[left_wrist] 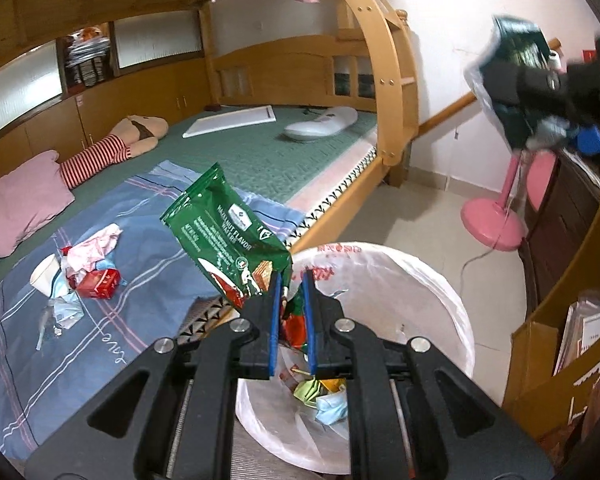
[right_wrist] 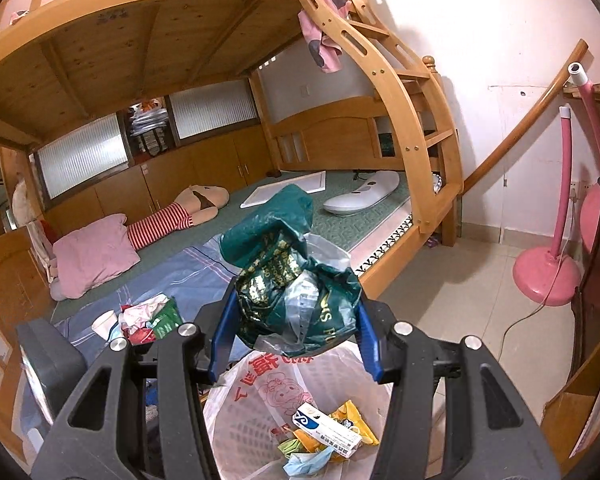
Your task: Collect trash
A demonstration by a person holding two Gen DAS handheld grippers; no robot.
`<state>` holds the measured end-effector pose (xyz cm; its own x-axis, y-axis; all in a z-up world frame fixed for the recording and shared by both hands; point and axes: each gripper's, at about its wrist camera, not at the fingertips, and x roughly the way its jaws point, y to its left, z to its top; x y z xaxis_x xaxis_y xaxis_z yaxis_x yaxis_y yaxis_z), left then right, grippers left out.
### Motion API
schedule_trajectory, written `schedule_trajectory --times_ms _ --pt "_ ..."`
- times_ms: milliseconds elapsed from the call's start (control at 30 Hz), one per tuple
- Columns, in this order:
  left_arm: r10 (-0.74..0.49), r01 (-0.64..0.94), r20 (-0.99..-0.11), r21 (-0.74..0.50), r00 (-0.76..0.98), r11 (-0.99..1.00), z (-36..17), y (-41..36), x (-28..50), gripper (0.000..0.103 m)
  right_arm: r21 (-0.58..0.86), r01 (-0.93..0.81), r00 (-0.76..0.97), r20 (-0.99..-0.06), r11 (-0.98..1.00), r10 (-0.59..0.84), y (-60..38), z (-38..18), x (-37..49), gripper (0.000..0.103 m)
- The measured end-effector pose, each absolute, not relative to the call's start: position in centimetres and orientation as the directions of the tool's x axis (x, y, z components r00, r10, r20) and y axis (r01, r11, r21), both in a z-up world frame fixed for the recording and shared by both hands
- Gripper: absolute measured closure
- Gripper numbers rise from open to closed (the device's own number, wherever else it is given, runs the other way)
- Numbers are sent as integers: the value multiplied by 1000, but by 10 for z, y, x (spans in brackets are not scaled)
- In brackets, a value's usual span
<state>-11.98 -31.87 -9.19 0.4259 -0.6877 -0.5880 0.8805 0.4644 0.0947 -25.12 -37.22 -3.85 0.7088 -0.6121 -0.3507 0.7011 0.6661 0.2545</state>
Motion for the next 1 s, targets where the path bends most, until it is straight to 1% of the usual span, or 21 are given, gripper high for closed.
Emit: schedule_trajectory --times_ms 33,100,200,433,500,533,600,800,833,867,1000 --pt "-686 882 -593 92 422 462 -94 -319 -120 83 253 700 709 -353 668 -610 -371 -39 -251 51" --pt "-683 883 -598 91 419 461 -98 -320 -122 66 252 700 709 -355 668 -609 -370 -39 -249 51" --pt "-684 885 -594 107 423 454 -100 -320 -125 59 254 700 709 -360 667 -607 -372 -39 -250 51" --pt "-678 887 -602 122 423 445 -105 -323 -129 51 255 703 706 -367 664 -606 -375 -39 -250 51" --pt "-678 887 -600 124 424 445 -105 -325 -130 45 255 703 705 -369 664 -605 -374 -39 -249 51" --pt "-680 887 -597 126 425 444 -104 -325 -130 44 255 703 705 -369 663 -605 -374 -39 -249 51" --pt "-681 887 -595 128 427 444 -104 -325 -130 38 254 702 706 -371 666 -603 -374 -39 -248 51" --pt "-681 880 -587 123 438 459 -101 -319 -126 32 249 703 703 -381 666 -600 -375 -43 -246 51" --pt "-682 875 -581 119 445 469 -99 -315 -123 31 247 704 702 -383 666 -600 -376 -44 -245 51" --pt "-680 867 -574 112 456 486 -96 -310 -118 27 246 704 701 -385 666 -600 -377 -45 -245 51" --pt "-660 821 -558 69 502 566 -86 -284 -94 27 244 703 700 -402 668 -591 -379 -49 -240 51"
